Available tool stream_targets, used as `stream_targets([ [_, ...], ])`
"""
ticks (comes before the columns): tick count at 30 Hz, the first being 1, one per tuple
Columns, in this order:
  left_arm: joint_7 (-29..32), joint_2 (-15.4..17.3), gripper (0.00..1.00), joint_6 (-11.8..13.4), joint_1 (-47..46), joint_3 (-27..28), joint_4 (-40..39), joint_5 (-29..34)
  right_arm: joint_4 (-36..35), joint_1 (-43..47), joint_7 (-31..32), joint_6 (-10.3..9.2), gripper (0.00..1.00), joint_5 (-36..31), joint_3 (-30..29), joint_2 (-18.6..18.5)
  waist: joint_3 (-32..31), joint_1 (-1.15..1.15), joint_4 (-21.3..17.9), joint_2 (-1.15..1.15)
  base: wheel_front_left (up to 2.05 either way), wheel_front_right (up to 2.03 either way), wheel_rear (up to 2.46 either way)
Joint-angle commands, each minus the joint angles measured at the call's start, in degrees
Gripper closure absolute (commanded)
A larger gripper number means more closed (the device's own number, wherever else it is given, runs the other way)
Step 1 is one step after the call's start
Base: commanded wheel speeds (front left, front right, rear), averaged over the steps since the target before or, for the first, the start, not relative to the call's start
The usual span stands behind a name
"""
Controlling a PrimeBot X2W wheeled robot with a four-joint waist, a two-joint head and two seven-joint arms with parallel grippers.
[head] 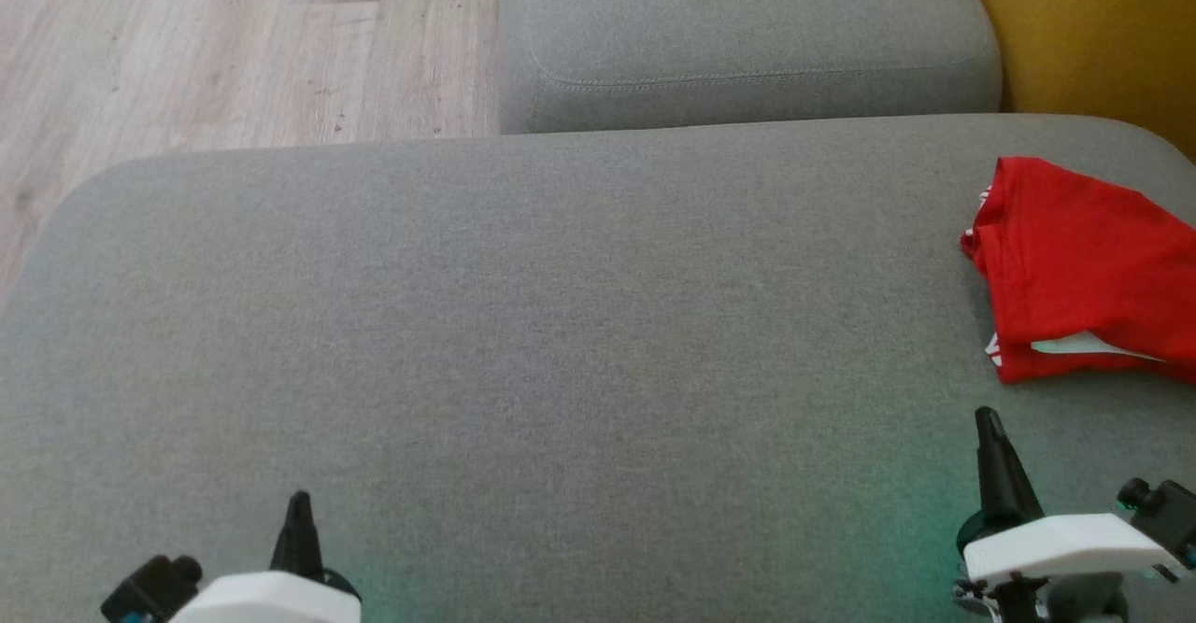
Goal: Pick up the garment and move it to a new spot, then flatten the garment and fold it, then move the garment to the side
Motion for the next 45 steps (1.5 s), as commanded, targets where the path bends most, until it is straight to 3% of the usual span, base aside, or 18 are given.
stream_targets([
  [1,0.3,-0.1,1.0,-0.7,-3.4,2.5,-1.5,-1.0,-1.6,-3.1,0.3,0.22,1.0,1.7,0.1,-1.2,0.0,0.0,0.0,0.0,0.0,0.0,0.0],
  [45,6.9,-5.4,1.0,-9.5,-7.8,15.0,-0.4,-19.4,-0.1,-8.0,3.9,0.37,1.0,30.7,-2.6,-1.4,1.3,-0.01,-1.0,0.0,0.0,0.0,0.0],
])
